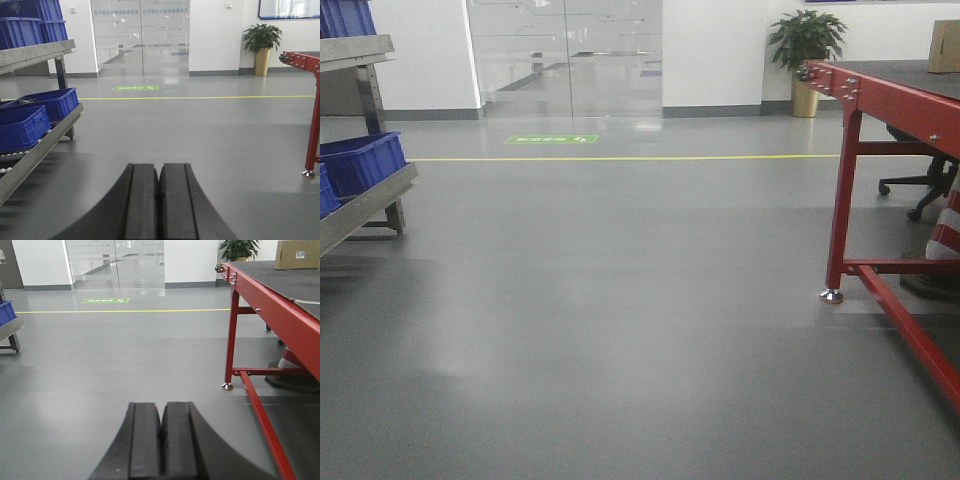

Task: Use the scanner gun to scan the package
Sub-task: 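Drive the base forward and turn toward the red-framed table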

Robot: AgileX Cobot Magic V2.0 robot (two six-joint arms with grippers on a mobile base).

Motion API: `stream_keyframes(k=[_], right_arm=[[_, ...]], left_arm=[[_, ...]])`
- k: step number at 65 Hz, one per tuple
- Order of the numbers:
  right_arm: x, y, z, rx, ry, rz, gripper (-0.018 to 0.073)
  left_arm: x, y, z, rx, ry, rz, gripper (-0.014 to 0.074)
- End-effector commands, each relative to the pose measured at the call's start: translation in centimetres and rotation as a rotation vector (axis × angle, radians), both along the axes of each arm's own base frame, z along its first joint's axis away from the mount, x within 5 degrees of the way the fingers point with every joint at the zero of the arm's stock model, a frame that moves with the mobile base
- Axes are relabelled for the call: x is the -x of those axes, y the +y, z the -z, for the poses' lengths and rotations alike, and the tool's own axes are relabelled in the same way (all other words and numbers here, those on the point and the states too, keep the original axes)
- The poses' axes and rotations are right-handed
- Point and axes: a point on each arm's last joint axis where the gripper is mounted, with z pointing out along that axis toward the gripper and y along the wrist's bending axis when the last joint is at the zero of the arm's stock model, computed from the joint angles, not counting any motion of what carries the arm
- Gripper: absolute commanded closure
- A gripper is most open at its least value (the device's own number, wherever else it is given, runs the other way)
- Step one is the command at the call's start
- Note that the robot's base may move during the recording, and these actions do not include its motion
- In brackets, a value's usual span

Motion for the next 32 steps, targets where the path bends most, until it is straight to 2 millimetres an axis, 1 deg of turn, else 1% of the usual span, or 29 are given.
stream_keyframes(k=[1,32], right_arm=[[0.02,-0.04,-0.20,0.004,-0.021,0.006,0.0718],[0.02,-0.04,-0.20,0.004,-0.021,0.007,0.0718]], left_arm=[[0.05,0.02,-0.27,0.009,-0.022,-0.003,0.0707],[0.05,0.02,-0.27,0.009,-0.022,-0.003,0.0707]])
